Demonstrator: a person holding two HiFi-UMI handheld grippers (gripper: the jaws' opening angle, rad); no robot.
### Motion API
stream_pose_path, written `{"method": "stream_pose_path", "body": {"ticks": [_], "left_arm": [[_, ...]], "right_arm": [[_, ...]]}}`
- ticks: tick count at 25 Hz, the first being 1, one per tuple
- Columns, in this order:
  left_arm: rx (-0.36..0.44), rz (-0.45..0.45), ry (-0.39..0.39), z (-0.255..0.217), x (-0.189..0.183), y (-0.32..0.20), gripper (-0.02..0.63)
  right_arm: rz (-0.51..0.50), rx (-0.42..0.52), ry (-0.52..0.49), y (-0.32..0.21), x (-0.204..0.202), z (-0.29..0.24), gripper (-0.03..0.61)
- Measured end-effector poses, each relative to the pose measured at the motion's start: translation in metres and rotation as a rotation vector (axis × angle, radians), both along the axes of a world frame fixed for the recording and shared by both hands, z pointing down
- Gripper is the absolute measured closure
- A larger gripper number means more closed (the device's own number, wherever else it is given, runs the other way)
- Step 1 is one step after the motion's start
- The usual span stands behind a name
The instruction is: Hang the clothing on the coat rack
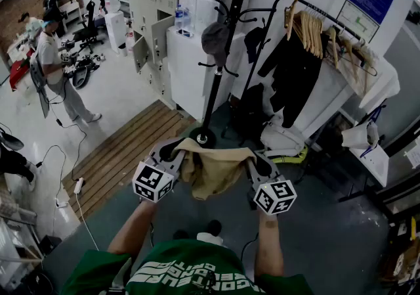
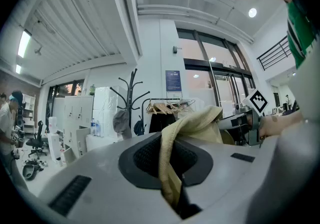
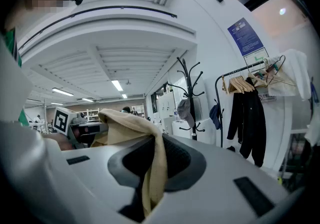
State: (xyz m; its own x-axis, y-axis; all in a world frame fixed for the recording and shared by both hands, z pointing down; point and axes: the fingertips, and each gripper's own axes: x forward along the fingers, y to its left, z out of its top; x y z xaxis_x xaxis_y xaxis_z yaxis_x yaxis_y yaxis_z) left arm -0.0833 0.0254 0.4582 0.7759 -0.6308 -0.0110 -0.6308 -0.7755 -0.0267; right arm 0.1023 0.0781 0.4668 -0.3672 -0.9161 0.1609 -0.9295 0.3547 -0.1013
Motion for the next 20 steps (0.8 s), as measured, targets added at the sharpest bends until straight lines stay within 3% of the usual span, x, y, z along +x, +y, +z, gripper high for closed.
{"method": "stream_pose_path", "body": {"ticks": [20], "left_arm": [[0.011, 0.0, 0.021, -0.021, 0.011, 0.022, 0.594]], "right_arm": [[-0.039, 0.031, -0.017, 0.017, 0.007, -0.024, 0.528]]}}
